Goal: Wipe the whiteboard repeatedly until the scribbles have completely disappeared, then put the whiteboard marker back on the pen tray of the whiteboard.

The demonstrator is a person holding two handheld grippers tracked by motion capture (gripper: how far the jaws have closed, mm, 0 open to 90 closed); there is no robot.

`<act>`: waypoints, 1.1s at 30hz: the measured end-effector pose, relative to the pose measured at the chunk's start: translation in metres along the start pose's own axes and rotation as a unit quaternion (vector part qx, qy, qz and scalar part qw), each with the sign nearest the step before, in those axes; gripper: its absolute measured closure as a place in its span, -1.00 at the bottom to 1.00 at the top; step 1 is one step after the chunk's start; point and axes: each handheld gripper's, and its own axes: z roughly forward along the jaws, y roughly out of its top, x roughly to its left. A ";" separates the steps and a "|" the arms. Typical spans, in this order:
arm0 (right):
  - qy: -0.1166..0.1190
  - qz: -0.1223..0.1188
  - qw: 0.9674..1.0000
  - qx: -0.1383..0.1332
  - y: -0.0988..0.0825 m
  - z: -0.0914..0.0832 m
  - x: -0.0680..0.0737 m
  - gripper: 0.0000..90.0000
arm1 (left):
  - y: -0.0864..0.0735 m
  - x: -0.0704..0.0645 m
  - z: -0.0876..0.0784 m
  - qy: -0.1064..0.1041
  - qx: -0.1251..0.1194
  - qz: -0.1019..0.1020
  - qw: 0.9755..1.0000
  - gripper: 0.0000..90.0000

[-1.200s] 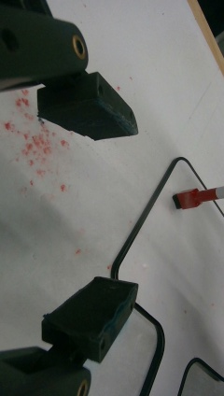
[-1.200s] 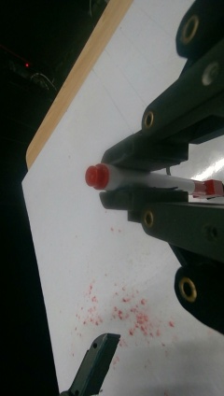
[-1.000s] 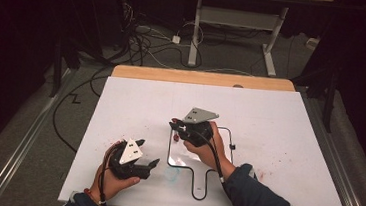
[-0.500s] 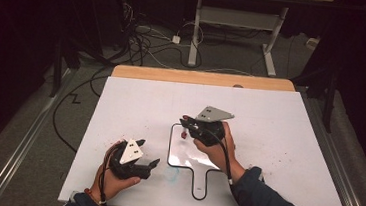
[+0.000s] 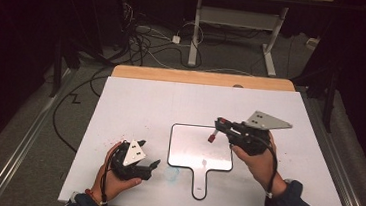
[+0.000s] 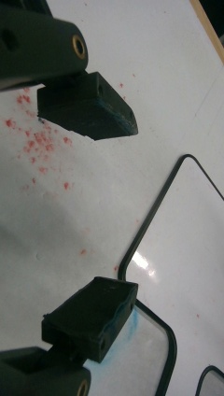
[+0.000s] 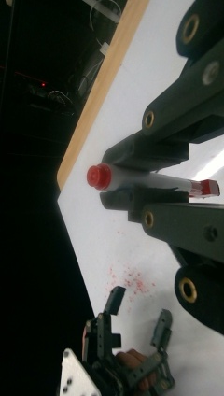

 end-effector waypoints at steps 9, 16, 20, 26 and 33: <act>0.004 0.039 0.999 0.029 -0.018 -0.049 -0.014 0.80 | 0.000 -0.002 0.000 0.001 0.004 0.004 1.000 -0.58; 0.016 0.087 0.992 0.094 -0.030 -0.061 -0.024 0.80 | 0.001 -0.004 0.002 -0.004 0.008 0.010 1.000 -0.58; 0.027 0.128 0.981 0.145 -0.042 -0.050 -0.035 0.79 | 0.001 -0.005 0.003 -0.005 0.012 0.013 1.000 -0.58; 0.027 0.170 0.972 0.159 -0.064 -0.018 -0.050 0.77 | 0.007 -0.005 0.008 -0.011 0.009 0.016 1.000 -0.58; 0.009 0.205 0.966 0.158 -0.081 0.011 -0.072 0.66 | 0.008 -0.008 0.015 -0.020 0.023 0.026 0.999 -0.58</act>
